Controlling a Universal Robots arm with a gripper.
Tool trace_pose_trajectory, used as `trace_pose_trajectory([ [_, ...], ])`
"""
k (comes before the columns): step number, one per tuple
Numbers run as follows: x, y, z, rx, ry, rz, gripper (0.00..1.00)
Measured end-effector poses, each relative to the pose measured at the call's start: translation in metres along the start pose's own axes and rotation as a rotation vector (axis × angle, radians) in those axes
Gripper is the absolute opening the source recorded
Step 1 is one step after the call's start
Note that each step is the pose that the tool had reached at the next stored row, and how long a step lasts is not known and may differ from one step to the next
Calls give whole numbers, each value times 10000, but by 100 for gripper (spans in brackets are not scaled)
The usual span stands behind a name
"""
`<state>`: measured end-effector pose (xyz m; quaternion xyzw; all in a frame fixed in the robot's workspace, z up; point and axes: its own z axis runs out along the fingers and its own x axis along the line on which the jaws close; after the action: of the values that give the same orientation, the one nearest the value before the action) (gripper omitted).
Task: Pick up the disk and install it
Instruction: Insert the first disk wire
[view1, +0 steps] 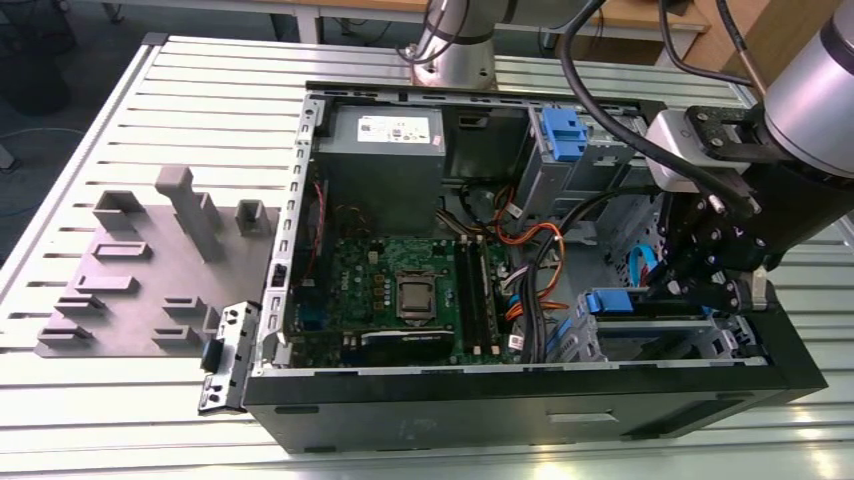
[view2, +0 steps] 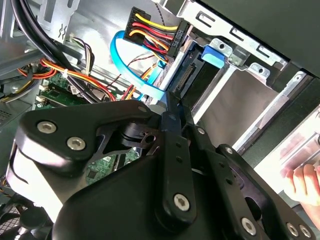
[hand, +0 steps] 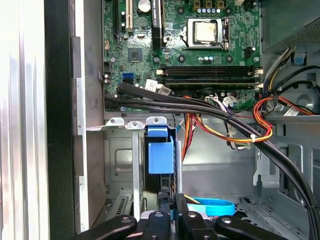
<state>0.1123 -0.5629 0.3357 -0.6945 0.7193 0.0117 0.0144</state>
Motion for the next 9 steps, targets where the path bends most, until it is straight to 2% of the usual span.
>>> trace_pose_trajectory([
  [9, 1, 0, 24, 0, -3, 1, 16],
])
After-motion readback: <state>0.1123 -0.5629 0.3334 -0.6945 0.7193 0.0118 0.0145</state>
